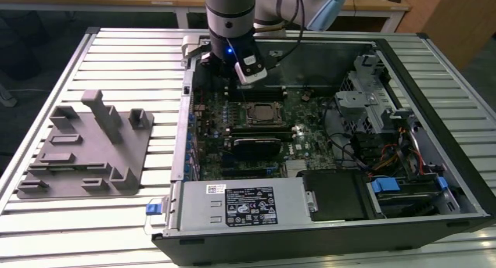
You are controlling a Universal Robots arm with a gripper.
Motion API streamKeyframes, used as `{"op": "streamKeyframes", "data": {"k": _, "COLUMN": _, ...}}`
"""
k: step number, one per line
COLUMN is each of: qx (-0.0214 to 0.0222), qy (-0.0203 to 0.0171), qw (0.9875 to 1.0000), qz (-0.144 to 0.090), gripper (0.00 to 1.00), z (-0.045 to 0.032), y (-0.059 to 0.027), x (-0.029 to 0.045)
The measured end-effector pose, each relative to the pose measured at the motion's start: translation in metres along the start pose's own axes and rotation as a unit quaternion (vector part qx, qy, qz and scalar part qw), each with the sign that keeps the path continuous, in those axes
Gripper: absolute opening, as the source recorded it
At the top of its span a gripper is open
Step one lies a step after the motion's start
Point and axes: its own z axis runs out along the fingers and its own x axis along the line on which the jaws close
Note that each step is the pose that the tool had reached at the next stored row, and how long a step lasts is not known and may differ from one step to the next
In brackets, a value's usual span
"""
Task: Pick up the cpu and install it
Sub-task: 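Install the first cpu locking lever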
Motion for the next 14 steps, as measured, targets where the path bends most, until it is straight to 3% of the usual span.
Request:
{"op": "streamKeyframes", "data": {"k": 5, "qx": -0.0016, "qy": 0.0002, "qw": 1.0000, "qz": 0.000, "gripper": 0.11, "z": 0.0002, "y": 0.0002, "x": -0.0026}}
{"op": "streamKeyframes", "data": {"k": 14, "qx": -0.0014, "qy": 0.0001, "qw": 1.0000, "qz": 0.000, "gripper": 0.11, "z": 0.0011, "y": 0.0023, "x": -0.0230}}
